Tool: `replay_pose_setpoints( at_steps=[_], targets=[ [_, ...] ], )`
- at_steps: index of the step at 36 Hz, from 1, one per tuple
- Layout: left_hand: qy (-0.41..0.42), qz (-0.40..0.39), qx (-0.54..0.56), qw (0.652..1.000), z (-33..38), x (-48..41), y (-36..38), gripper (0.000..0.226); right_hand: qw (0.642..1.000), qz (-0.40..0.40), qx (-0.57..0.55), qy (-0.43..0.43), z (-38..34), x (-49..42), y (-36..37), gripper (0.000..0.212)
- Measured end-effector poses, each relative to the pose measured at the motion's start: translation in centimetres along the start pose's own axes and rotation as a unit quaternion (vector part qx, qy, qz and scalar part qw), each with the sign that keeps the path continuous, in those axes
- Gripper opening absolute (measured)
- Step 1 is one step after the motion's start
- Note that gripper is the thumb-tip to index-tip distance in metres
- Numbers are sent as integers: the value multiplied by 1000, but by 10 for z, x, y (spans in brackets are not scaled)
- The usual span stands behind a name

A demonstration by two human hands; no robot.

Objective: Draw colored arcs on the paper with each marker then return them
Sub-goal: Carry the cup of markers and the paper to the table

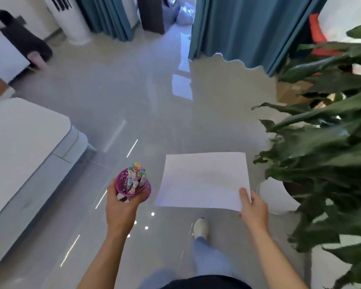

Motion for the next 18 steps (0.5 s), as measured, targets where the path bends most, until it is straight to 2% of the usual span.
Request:
replay_pose_setpoints(
  at_steps=[5,11,18],
  targets=[
    [5,41,17,999,20,-27,14,79,998,-39,33,-29,-52,-56,16,26],
    [-11,82,34,996,27,-61,21,79,994,-76,59,-47,-100,-101,55,37],
    [-33,97,38,994,30,-135,8,81,990,-101,80,-54,-143,-154,121,44]
  ],
)
Point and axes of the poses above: each hand's wrist, its own x-axis away from the middle knuckle, its own y-axis out of the palm, z = x × y, the point moved 10 cm from there along -x, towards the middle knuckle, and after that the axes turned 4 degrees about -z, right-handed, at the moved point
